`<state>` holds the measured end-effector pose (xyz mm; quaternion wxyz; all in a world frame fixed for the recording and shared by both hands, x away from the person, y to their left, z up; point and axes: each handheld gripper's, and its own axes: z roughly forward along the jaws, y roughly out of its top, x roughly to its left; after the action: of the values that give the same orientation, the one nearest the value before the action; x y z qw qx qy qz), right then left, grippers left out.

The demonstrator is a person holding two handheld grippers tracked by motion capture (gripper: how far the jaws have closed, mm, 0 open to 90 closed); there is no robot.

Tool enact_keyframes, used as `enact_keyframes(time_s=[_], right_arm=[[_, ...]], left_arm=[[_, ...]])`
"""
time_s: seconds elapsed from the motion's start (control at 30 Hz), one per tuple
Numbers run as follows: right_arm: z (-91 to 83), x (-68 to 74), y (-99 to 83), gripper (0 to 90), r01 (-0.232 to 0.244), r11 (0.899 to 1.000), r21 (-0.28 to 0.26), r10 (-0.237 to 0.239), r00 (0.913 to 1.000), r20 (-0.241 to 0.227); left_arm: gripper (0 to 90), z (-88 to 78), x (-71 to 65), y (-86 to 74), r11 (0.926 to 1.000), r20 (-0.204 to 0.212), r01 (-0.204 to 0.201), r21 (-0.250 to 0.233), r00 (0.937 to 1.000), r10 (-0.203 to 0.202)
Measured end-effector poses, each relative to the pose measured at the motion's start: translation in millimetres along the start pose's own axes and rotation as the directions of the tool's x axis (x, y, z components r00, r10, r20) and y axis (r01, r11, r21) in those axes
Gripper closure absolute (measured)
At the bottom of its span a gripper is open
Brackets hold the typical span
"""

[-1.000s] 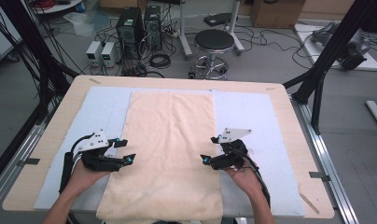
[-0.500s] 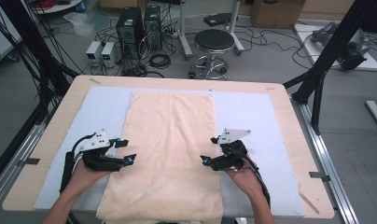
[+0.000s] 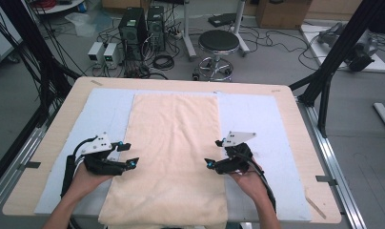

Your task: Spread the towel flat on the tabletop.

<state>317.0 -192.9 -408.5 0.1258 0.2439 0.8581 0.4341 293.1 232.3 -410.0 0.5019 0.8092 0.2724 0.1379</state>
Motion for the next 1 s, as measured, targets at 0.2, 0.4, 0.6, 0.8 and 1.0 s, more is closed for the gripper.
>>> enact_keyframes(time_s=[0.2, 0.4, 0.6, 0.8, 1.0], right_arm=[[0.1, -0.5, -0.2, 21.9, 0.002, 1.000, -0.002, -0.002, 1.0000, 0.000], [0.3, -0.8, -0.1, 22.0, 0.005, 1.000, -0.004, -0.005, 1.0000, 0.000], [-2.0, -1.0, -0.3, 21.9, 0.004, 1.000, -0.008, -0.004, 1.0000, 0.001], [2.1, -0.4, -0.1, 21.9, 0.009, 1.000, 0.004, -0.009, 1.0000, 0.002], [2.9, -1.6, 0.0, 22.0, 0.004, 1.000, -0.002, -0.004, 1.0000, 0.000]], left_arm=[[34.7, -0.2, 0.8, -0.2, 1.0000, 0.001, 0.003, 0.000, 1.0000, -0.003], [35.0, 1.2, 0.9, -0.1, 1.0000, 0.002, 0.004, -0.001, 1.0000, -0.004], [35.2, 1.5, 3.3, -0.3, 0.9999, -0.003, 0.012, -0.003, 0.9999, -0.012], [35.6, -0.3, 3.5, 0.0, 0.9999, -0.007, 0.014, -0.003, 0.9999, -0.014], [35.6, -2.2, 4.1, 0.1, 0.9997, -0.011, 0.021, -0.011, 0.9997, -0.021]])
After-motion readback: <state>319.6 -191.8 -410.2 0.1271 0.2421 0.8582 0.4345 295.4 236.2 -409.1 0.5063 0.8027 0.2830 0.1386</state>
